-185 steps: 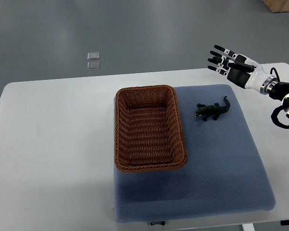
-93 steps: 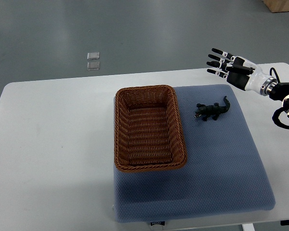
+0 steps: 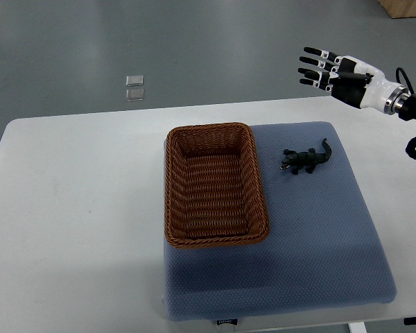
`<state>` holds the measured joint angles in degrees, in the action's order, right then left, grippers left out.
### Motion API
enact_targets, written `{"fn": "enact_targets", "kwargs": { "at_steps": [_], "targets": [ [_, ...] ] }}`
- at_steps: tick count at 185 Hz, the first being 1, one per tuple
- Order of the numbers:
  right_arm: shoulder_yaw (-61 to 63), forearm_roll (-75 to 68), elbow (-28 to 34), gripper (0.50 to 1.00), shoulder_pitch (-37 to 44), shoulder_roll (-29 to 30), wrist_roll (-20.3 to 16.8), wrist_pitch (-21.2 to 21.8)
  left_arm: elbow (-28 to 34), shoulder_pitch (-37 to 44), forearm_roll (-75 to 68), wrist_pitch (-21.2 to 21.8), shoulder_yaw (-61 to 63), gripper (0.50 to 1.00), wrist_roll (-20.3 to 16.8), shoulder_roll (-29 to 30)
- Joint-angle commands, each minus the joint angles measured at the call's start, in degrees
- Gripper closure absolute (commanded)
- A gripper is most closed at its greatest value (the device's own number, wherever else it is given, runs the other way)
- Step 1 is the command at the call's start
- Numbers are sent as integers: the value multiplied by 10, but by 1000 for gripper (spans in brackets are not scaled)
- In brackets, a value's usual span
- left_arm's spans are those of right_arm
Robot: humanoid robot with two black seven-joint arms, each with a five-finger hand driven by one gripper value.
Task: Place crocodile in brown basket with right hand
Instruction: 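Lower the right hand over the brown toy crocodile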
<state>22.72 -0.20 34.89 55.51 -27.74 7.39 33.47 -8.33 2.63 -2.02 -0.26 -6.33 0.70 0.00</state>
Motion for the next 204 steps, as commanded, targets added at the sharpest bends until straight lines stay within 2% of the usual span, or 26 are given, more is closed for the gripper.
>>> {"fn": "enact_targets", "kwargs": {
  "at_steps": [1, 16, 39, 74, 105, 168, 204],
  "targets": [
    [0, 21, -1, 568, 3, 1, 0, 6, 0, 0, 0, 0, 0, 500, 0, 0],
    [0, 57, 0, 570, 3, 3, 3, 5, 0, 0, 0, 0, 0, 500, 0, 0],
    [-1, 132, 2, 568, -1, 4, 31, 3, 0, 0, 0, 0, 0, 500, 0, 0],
    [-5, 295, 7, 572, -8, 0, 102, -1, 0, 0, 0, 0, 0, 500, 0, 0],
    [-11, 432, 47, 570, -8, -6, 142, -20, 0, 0, 0, 0, 0, 500, 0, 0],
    [-14, 796, 135, 570, 6, -38, 174, -63, 0, 0, 0, 0, 0, 500, 0, 0],
    [-61, 882, 138, 570, 21, -45, 187, -84, 0, 0, 0, 0, 0, 500, 0, 0]
  ]
}}
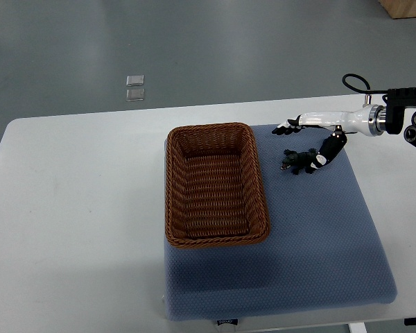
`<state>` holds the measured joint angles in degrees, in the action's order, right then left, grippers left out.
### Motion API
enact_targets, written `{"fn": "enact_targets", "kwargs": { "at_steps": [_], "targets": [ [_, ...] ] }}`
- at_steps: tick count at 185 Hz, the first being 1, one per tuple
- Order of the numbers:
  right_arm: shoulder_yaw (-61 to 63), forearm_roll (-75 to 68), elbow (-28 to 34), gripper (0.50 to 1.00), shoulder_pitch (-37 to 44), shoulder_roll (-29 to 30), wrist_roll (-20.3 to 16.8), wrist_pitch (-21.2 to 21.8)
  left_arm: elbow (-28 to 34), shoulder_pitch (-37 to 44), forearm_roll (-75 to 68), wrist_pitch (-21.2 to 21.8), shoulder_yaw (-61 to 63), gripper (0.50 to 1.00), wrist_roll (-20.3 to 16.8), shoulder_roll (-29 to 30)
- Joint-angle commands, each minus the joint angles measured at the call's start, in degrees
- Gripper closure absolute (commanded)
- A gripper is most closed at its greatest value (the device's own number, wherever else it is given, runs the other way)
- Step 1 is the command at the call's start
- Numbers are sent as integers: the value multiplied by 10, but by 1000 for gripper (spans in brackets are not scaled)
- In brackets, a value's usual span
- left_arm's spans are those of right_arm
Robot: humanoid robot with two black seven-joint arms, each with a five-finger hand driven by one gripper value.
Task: Place crocodile in brown basket with right hand
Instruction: 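Lower the right hand over the brown toy crocodile, then close the right hand fingers around the crocodile and lift it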
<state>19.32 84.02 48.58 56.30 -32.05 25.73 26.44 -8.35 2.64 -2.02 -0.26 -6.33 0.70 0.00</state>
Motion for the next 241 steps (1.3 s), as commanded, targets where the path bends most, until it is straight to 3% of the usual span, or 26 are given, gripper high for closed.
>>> {"fn": "enact_targets", "kwargs": {
  "at_steps": [1, 35, 80, 136, 241],
  "targets": [
    [-31, 43, 1, 570, 15, -2, 5, -16, 0, 0, 0, 0, 0, 500, 0, 0],
    [-74, 74, 1, 570, 30, -1, 6, -75, 0, 0, 0, 0, 0, 500, 0, 0],
    [-130, 109, -8, 570, 32, 2, 6, -215, 0, 0, 0, 0, 0, 500, 0, 0],
    [-173, 125, -56, 572, 30, 20, 4, -287, 0, 0, 0, 0, 0, 500, 0, 0],
    [-177, 123, -112, 579, 13, 73, -18, -300, 0, 0, 0, 0, 0, 500, 0, 0]
  ]
}}
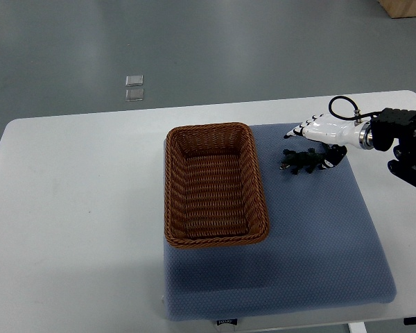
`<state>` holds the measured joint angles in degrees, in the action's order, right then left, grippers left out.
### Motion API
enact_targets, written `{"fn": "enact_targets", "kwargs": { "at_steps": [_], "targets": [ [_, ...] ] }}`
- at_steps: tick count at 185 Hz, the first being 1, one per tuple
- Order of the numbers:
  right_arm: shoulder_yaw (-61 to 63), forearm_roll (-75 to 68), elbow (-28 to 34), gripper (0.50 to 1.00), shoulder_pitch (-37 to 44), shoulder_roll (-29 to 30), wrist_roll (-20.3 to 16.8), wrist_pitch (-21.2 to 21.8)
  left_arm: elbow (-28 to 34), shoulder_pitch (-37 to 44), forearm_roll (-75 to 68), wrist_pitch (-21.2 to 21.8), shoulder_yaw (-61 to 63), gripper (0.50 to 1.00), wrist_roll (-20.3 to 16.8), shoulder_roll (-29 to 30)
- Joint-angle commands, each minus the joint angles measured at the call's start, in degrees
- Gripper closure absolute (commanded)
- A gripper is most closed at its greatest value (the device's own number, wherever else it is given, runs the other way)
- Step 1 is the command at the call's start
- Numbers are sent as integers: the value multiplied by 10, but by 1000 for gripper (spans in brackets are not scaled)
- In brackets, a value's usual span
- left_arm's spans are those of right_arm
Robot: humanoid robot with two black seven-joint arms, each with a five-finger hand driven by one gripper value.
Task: Place crocodile in brown basket with right hand
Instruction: 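Close the right hand fingers around the crocodile and lift it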
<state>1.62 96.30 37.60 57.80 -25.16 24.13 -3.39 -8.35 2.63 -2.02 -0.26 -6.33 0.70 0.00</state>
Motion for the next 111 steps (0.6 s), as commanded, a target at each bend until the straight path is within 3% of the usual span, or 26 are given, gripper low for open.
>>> {"fn": "enact_targets", "kwargs": {
  "at_steps": [1, 21, 53, 69, 111],
  "targets": [
    [0, 0, -2, 581, -2, 4, -2, -1, 0, 0, 0, 0, 0, 500, 0, 0],
    [0, 0, -5, 603, -2, 5, -2, -2, 0, 0, 0, 0, 0, 500, 0, 0],
    [0, 0, -7, 779, -2, 5, -2, -1, 0, 0, 0, 0, 0, 500, 0, 0],
    [0, 0, -7, 842, -2, 5, -2, -1, 0, 0, 0, 0, 0, 500, 0, 0],
    [0, 0, -7, 924, -2, 9, -1, 0, 0, 0, 0, 0, 0, 500, 0, 0]
  ]
}}
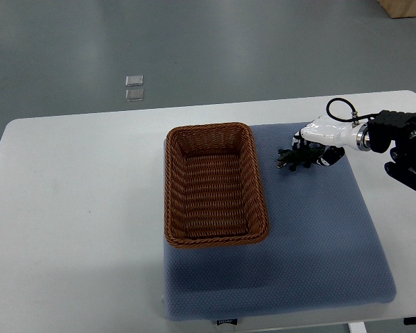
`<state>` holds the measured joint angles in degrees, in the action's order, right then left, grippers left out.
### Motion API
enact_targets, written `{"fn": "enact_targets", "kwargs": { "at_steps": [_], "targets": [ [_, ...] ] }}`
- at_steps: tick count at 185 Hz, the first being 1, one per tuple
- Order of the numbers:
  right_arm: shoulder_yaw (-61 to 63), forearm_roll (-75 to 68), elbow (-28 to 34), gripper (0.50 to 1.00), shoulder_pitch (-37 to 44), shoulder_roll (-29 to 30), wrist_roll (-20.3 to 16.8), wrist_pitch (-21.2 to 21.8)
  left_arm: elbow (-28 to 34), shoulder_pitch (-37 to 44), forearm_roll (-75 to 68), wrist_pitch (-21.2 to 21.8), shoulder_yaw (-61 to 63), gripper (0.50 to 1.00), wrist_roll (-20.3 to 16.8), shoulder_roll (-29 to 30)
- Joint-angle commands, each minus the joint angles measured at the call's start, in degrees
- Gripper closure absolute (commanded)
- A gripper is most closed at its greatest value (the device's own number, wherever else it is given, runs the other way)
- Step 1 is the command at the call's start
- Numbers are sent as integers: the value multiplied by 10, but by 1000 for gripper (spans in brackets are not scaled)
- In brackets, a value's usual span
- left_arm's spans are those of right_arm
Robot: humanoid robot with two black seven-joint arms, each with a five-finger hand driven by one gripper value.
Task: Place crocodile in brown basket with right hand
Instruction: 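Close the right hand fingers around the crocodile and lift it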
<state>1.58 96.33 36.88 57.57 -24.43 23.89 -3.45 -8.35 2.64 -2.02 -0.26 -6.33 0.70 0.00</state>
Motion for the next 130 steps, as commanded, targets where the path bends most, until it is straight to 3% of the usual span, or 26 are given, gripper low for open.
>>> {"fn": "enact_targets", "kwargs": {
  "at_steps": [1, 36, 130],
  "targets": [
    [0, 0, 0, 924, 0, 2, 1, 1, 0, 0, 0, 0, 0, 500, 0, 0],
    [0, -2, 0, 993, 2, 2, 2, 2, 0, 0, 0, 0, 0, 500, 0, 0],
    [3, -9, 0, 1000, 6, 1, 4, 5, 0, 0, 0, 0, 0, 500, 0, 0]
  ]
}}
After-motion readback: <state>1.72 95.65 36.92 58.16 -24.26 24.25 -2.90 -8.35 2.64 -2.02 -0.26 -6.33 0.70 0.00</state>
